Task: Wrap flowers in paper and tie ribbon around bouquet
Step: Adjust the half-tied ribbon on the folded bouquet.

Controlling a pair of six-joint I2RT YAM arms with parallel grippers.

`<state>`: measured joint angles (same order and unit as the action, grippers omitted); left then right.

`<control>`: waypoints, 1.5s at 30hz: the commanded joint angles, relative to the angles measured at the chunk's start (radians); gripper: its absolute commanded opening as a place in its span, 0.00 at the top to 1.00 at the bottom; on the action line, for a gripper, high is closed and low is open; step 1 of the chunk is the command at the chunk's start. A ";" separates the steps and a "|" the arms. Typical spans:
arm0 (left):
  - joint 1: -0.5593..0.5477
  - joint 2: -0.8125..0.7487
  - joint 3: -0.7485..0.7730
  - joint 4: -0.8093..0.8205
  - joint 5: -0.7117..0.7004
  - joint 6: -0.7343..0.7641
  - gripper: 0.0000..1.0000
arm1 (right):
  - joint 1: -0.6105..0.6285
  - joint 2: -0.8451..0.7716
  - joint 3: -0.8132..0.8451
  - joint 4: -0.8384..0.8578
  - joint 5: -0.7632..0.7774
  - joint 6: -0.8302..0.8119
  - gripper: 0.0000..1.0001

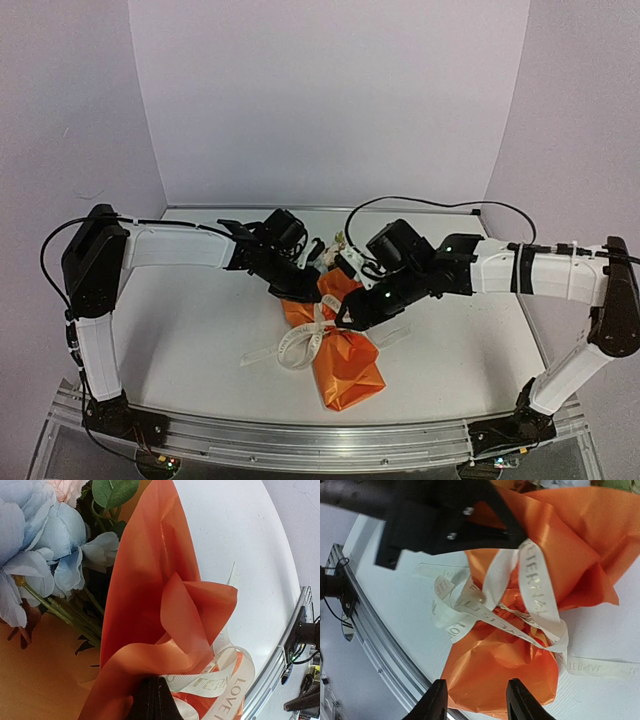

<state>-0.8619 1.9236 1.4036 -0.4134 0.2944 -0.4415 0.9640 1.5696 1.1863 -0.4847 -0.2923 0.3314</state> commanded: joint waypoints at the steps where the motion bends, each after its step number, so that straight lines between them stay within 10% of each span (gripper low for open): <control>1: 0.004 -0.004 0.031 0.001 0.051 0.034 1.00 | 0.037 0.011 0.031 -0.014 0.040 -0.286 0.55; 11: 0.004 0.010 0.047 -0.011 0.136 0.069 1.00 | 0.096 0.094 0.026 0.071 0.005 -0.750 0.48; 31: 0.007 0.026 0.061 0.000 0.238 0.113 1.00 | 0.147 0.312 0.045 0.441 0.176 -0.918 0.40; 45: 0.034 0.012 0.029 0.009 0.235 0.113 1.00 | 0.151 0.212 -0.031 0.444 0.242 -0.739 0.97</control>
<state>-0.8436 1.9484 1.4210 -0.4198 0.5214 -0.3402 1.1099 1.8643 1.1833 -0.0634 -0.0860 -0.4751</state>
